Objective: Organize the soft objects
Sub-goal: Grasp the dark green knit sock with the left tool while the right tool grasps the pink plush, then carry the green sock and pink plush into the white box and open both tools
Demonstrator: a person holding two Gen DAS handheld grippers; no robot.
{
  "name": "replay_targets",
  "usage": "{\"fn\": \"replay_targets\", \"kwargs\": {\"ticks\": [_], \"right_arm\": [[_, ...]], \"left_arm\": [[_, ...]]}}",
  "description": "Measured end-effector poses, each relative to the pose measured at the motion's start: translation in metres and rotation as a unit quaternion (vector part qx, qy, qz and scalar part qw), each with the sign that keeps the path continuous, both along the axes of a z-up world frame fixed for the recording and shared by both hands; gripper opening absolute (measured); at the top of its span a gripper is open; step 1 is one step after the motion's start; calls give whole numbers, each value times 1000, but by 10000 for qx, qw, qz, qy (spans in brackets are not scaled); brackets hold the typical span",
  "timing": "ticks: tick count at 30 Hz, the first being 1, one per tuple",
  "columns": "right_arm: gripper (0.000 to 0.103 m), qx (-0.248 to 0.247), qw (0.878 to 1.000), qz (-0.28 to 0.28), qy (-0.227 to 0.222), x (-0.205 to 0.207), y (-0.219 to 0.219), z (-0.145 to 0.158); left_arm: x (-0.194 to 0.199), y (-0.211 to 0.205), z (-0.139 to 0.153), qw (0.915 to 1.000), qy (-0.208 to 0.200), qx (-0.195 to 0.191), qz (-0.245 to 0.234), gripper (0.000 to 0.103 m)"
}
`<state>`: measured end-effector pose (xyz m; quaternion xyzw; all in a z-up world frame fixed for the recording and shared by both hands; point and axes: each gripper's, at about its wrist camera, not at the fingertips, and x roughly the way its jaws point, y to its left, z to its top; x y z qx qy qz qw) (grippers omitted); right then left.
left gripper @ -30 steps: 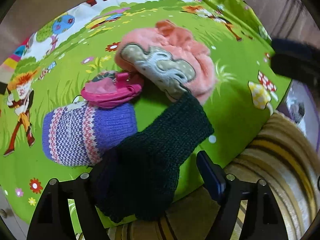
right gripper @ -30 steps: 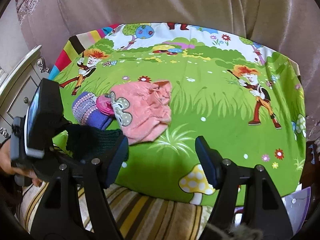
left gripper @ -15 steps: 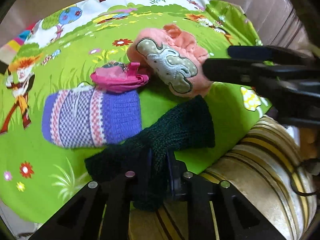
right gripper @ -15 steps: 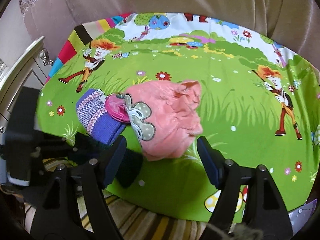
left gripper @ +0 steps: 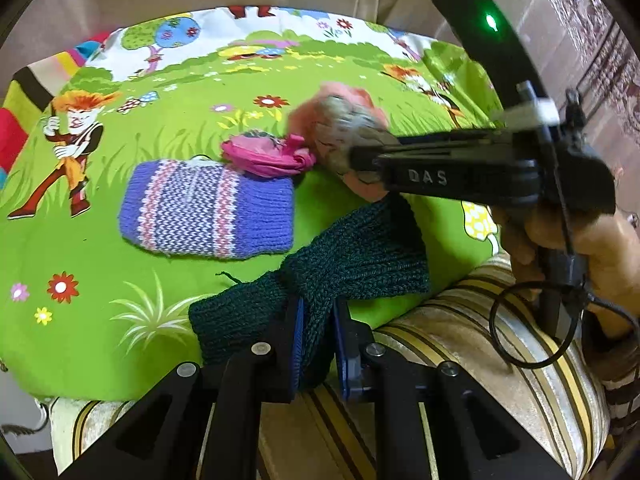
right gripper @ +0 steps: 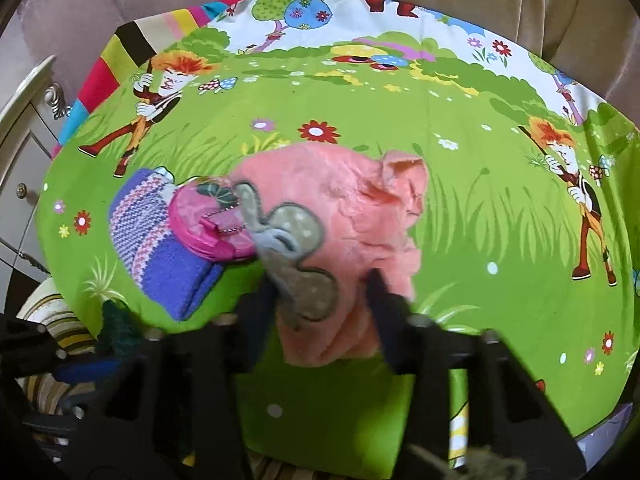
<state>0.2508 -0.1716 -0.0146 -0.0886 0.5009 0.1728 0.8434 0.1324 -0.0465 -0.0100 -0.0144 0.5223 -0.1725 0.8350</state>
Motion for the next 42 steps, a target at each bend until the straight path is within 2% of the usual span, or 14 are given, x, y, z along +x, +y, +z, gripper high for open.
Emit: {"fn": "replay_targets", "kwargs": {"ticks": [3, 6, 12, 17, 36, 42], "right_arm": [[16, 78, 10000, 42, -28, -3, -3, 2], [12, 183, 9997, -25, -151, -9, -9, 10], [11, 401, 9980, -295, -395, -25, -31, 29], [11, 504, 9954, -499, -644, -47, -52, 45], [11, 823, 9802, -1248, -1302, -120, -146, 100], [11, 803, 9720, -1644, -1477, -144, -195, 112]], "left_arm": [[-2, 8, 3, 9998, -57, -92, 139, 15], [2, 15, 7, 9994, -132, -150, 291, 15], [2, 25, 18, 9977, -295, -195, 570, 15], [-2, 12, 27, 9973, -431, -167, 563, 15], [-27, -57, 60, 9971, -754, -130, 23, 15], [-34, -89, 70, 9958, -872, -114, -252, 15]]}}
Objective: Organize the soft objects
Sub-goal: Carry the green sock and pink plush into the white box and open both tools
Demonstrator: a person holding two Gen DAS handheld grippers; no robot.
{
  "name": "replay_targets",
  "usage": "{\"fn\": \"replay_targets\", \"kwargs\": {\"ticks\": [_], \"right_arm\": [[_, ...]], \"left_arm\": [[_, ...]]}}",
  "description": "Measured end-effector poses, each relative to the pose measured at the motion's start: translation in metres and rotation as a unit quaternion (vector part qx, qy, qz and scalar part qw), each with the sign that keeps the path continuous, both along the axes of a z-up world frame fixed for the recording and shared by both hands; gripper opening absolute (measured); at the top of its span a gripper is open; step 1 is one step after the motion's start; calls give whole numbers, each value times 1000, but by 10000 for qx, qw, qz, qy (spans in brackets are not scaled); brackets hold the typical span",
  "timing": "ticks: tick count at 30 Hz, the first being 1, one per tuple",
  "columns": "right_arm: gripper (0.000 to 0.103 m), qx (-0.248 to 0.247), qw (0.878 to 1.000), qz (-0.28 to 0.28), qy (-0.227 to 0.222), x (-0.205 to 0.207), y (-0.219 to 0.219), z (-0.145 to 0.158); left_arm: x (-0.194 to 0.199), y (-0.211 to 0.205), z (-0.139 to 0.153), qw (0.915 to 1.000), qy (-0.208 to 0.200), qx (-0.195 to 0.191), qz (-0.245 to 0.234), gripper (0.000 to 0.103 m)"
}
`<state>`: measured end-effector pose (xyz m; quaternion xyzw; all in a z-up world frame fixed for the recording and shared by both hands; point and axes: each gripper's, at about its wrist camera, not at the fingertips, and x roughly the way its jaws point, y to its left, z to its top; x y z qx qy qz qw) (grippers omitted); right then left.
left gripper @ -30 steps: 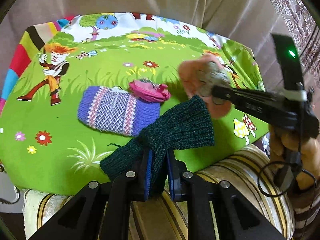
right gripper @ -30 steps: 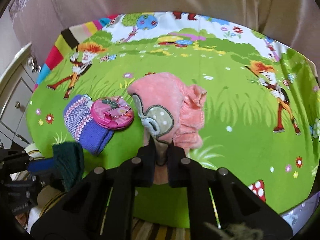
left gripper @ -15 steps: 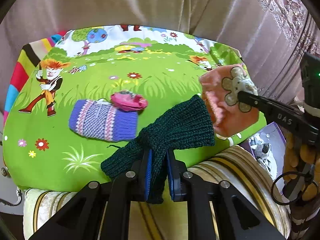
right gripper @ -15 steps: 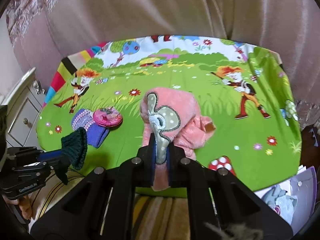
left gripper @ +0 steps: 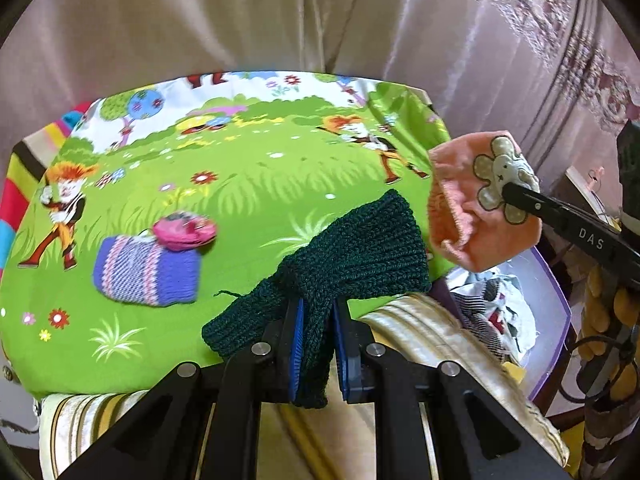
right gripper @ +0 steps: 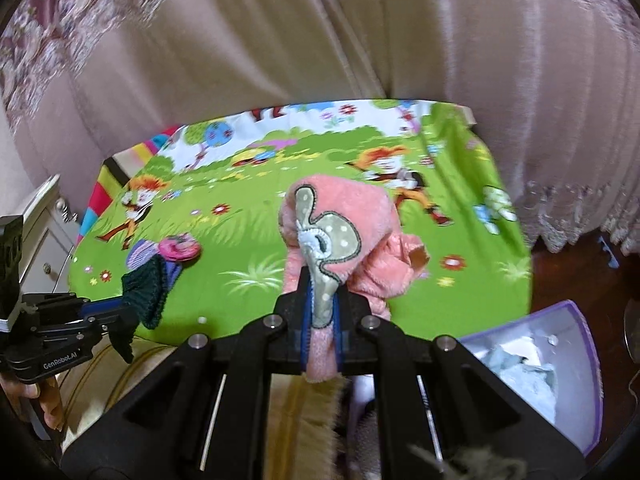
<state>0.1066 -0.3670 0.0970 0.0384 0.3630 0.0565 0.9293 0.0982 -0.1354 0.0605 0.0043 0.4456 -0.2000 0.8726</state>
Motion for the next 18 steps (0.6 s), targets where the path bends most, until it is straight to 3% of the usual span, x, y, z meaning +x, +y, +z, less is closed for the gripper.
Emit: {"fn": "replay_targets", "kwargs": {"ticks": [10, 18], "right_arm": [[11, -125, 9966, -808, -84, -36, -80, 9], [11, -355, 9890, -1432, -31, -64, -130, 5]], "left_arm": [[-10, -69, 13, 9976, -162, 66, -673, 15], [-20, -137, 20, 9902, -201, 106, -1376, 15]]}}
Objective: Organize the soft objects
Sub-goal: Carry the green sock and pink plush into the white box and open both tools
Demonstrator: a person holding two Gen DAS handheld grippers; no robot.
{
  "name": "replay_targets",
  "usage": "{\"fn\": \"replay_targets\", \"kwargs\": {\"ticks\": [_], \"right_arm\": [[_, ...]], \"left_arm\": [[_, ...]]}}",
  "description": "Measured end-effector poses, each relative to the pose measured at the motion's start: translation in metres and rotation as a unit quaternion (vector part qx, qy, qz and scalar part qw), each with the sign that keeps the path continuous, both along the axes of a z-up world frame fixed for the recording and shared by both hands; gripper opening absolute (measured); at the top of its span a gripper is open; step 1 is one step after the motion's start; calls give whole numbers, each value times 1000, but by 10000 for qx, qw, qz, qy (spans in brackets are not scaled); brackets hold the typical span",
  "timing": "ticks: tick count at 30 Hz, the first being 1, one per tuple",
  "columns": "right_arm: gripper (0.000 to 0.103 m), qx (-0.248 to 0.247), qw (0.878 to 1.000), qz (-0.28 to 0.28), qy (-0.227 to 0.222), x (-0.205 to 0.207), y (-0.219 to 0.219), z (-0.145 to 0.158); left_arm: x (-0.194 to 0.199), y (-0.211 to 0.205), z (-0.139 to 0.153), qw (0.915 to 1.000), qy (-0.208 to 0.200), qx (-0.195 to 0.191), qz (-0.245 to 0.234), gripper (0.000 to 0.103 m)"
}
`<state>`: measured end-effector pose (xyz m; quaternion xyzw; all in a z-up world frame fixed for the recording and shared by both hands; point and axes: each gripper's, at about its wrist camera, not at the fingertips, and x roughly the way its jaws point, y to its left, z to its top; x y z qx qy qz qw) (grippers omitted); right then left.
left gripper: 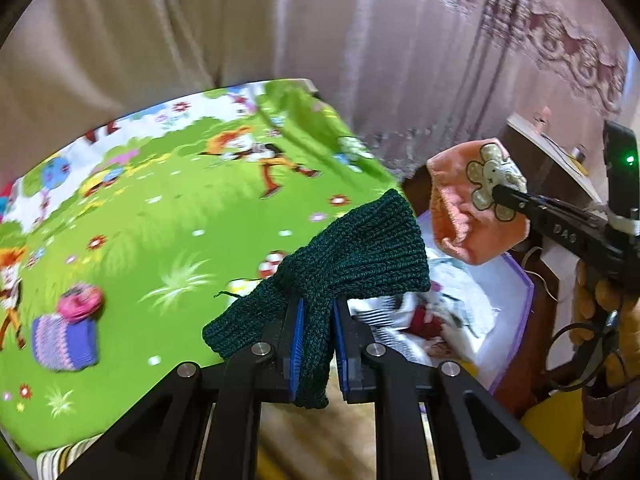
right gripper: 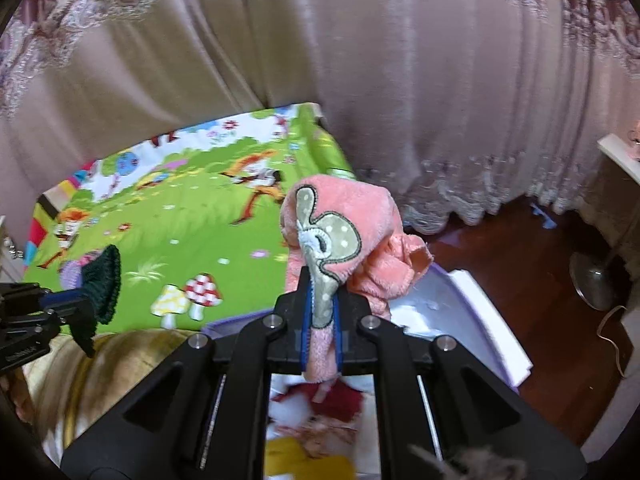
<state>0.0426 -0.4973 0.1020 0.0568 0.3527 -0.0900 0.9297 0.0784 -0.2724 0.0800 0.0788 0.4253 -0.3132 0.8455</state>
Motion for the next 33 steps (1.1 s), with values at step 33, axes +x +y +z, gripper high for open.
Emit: {"fn": "replay_targets", "kwargs": {"ticks": [33], "right_arm": [[52, -278, 9957, -864, 189, -39, -58, -10]], "left_arm": [[-28, -90, -34, 9906, 981, -242, -921, 48]]}}
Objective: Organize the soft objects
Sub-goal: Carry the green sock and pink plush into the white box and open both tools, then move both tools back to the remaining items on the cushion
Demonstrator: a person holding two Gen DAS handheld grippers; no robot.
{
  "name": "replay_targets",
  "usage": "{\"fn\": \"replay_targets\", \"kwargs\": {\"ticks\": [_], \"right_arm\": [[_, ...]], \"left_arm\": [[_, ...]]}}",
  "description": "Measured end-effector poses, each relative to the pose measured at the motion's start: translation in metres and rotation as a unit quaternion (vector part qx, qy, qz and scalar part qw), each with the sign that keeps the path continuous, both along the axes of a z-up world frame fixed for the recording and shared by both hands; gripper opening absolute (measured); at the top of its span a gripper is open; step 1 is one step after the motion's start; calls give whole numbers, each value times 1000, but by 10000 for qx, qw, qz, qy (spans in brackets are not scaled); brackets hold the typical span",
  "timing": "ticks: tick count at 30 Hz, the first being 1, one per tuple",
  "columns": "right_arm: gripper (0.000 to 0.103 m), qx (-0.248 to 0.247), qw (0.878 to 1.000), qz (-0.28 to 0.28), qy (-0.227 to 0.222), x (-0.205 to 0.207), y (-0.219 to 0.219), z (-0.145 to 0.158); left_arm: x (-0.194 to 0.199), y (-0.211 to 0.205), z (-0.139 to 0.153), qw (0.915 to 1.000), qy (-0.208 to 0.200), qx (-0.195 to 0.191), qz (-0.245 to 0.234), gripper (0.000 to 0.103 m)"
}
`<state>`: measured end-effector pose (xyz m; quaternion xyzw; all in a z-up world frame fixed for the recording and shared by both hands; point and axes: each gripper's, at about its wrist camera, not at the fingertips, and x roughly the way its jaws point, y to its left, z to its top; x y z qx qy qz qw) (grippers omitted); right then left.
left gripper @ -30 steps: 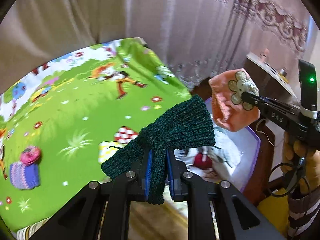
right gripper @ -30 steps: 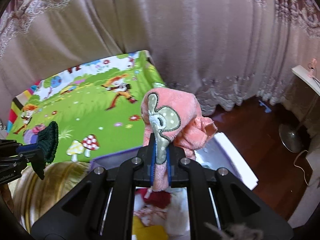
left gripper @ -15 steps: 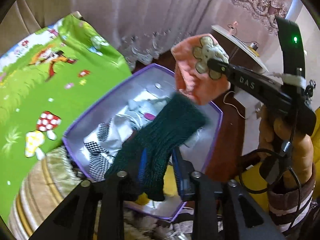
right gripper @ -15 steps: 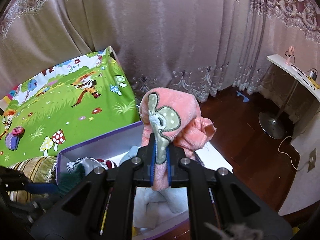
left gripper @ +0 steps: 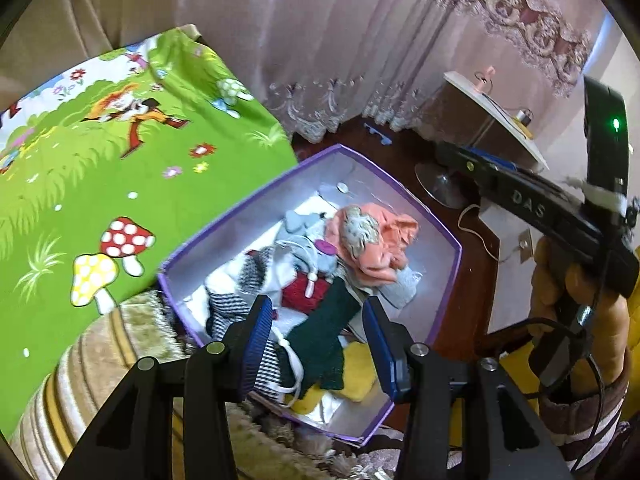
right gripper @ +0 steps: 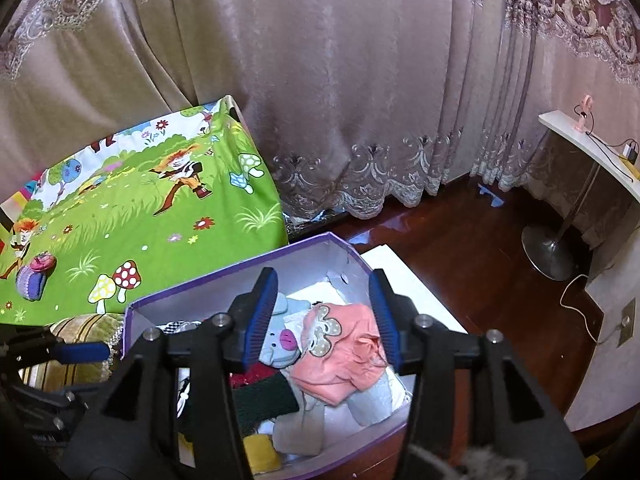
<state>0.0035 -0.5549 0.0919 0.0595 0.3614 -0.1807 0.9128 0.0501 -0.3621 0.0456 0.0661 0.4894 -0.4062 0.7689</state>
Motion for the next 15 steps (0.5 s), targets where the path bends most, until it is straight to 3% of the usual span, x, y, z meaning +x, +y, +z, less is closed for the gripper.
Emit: {"fn": "replay_targets", "kwargs": {"ticks": [15], "right_arm": [[53, 140, 9983, 570, -51, 21, 45, 7]], "left_arm": [[36, 70, 9, 9963, -168, -163, 828, 48]]}}
